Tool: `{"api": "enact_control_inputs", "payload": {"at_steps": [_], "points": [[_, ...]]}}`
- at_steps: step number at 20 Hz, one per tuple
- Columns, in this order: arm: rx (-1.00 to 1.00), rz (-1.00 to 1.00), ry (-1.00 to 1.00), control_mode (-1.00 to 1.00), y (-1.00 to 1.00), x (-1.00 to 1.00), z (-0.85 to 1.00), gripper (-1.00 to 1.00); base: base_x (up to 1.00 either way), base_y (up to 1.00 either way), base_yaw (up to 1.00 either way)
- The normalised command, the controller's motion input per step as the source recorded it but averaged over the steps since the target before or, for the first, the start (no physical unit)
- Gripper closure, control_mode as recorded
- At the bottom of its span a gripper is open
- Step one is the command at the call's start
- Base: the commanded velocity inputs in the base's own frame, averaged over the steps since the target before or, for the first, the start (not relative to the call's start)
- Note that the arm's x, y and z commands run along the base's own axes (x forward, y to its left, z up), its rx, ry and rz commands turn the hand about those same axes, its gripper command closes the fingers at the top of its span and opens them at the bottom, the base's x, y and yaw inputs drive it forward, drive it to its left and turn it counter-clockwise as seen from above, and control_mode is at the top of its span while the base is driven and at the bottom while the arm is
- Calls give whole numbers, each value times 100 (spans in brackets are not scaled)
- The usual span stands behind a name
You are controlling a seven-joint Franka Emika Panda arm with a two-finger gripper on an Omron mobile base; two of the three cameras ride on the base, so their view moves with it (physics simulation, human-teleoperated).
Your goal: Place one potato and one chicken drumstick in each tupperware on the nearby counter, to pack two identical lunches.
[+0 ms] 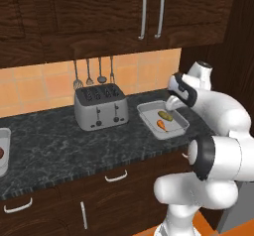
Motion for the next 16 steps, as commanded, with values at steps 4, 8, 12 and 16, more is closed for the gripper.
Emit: {"api": "enact_control_inputs", "payload": {"at_steps": [4,8,12,16], "points": [[0,-25,-3,-100,1,-100,1,-100,0,0,0],[0,-24,-5,-100,14,-100,22,-100,0,0,0],[0,-19,-14,-100,24,-100,48,-100,0,0,0],[0,-5,-17,-100,8,-100,65,-100,0,0,0]]}}
